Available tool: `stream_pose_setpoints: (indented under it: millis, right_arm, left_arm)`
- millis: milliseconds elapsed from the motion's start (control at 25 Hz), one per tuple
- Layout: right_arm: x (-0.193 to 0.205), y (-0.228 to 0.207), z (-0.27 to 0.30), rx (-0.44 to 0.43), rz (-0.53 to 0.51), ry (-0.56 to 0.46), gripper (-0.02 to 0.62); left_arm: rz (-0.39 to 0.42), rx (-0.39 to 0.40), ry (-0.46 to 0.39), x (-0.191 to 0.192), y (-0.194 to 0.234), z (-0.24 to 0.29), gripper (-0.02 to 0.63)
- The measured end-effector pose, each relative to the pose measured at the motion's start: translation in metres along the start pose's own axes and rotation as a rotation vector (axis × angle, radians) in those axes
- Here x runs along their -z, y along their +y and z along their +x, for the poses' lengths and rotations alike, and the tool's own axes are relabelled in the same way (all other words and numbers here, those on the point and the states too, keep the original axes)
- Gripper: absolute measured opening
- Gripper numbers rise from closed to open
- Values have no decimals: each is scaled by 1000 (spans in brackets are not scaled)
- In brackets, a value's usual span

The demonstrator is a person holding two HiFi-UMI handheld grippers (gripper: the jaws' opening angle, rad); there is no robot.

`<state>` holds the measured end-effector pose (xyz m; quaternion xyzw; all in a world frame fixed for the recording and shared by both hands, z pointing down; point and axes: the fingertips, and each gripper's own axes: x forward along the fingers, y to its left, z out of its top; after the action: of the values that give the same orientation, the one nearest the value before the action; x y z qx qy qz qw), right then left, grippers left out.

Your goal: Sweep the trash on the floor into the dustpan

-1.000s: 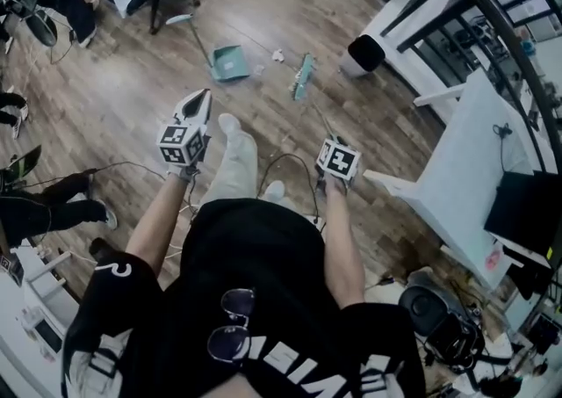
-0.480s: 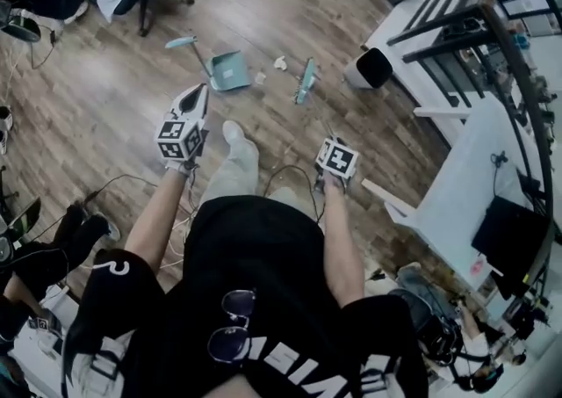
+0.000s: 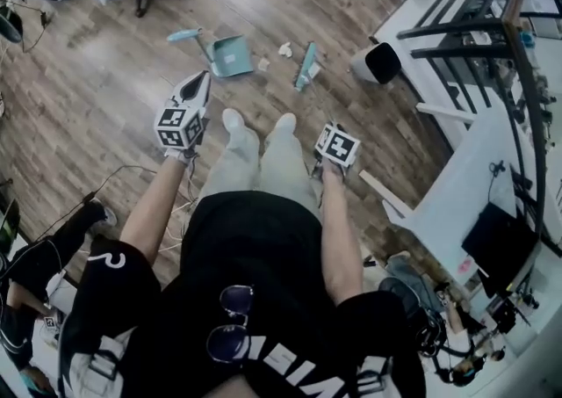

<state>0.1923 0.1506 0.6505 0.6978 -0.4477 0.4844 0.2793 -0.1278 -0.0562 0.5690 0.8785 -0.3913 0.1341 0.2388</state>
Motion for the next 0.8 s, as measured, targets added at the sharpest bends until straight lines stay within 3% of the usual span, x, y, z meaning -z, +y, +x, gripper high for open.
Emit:
stream_pose_setpoints:
  millis: [400, 800]
  right_arm:
    - [-26, 11, 41, -33, -24, 21, 84]
    - [-29, 22, 101, -26, -41, 81, 84]
  left_arm:
    - [-24, -31, 5, 2, 9, 29, -2]
    - [-62, -63, 21, 34, 20, 63, -2]
